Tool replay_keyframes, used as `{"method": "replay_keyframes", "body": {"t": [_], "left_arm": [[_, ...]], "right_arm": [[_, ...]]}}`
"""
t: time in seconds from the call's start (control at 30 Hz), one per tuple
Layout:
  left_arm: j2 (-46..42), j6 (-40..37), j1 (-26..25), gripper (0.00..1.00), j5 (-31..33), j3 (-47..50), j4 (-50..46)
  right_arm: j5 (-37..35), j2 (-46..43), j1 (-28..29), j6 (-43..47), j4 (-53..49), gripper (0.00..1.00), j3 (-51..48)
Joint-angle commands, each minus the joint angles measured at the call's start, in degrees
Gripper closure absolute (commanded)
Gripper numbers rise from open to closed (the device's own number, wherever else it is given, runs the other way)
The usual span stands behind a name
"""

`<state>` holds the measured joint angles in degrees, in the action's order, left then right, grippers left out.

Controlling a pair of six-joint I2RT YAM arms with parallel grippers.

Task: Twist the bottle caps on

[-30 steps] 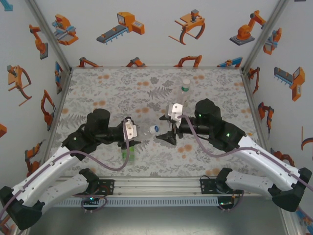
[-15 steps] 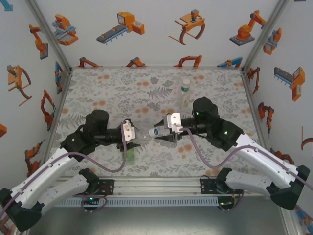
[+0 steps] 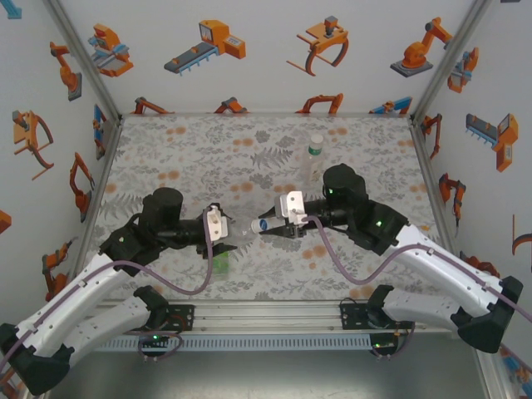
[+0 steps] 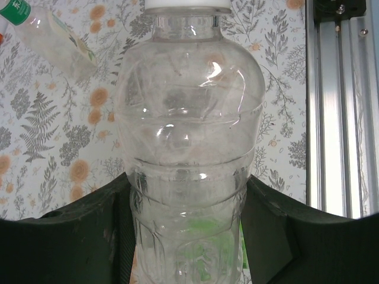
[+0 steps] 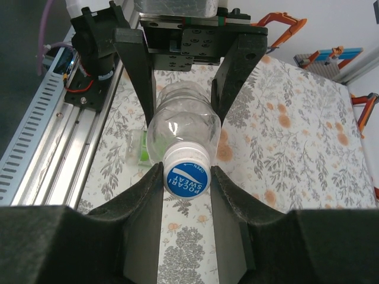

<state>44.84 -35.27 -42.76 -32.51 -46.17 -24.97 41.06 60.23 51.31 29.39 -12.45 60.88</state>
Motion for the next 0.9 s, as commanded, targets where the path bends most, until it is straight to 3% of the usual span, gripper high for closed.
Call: {"method": "replay_keyframes", "body": {"t": [0.0,0.1,0.23,0.37,0.47,0.57,0.67,0.77,0.87], "left_arm": [[-1.0,0.7,-0.3,1.00,-1.0,-0.2,2.0],[-0.7,1.9,-0.3,1.00,1.9,0.7,4.8],[0.6,3.3,-0.3,1.00,6.5,1.8,9.3],[3.1,3.2,-0.3,1.00,9.2,1.9,12.0],[5.2,3.0,-0.2,1.00,9.5,1.4,12.5],[6.2,2.4,-0.2,1.00,8.7,0.8,11.7],[6.2,2.2,-0.2,1.00,9.1,0.6,10.9],[6.0,2.0,-0.2,1.00,10.0,0.7,10.2],[6.0,2.1,-0.3,1.00,10.6,0.6,9.7]], "right_arm": [[-6.9,0.5,0.4,-9.4,5.6,1.00,-0.6],[-21.8,0.3,0.6,-32.0,12.2,1.00,-2.6],[-40.7,1.6,0.9,-59.7,2.7,1.00,0.4],[-46.6,2.4,1.0,-83.7,-2.6,1.00,-0.4],[-49.2,2.8,1.0,-95.3,-6.3,1.00,0.1],[-48.9,2.9,1.0,-97.3,-2.9,1.00,-0.6],[-47.7,1.9,0.9,-92.9,2.6,1.00,-2.1],[-47.9,0.9,0.8,-90.8,0.1,0.71,-0.7],[-46.7,0.7,0.8,-90.6,-0.1,0.52,-0.2]]}}
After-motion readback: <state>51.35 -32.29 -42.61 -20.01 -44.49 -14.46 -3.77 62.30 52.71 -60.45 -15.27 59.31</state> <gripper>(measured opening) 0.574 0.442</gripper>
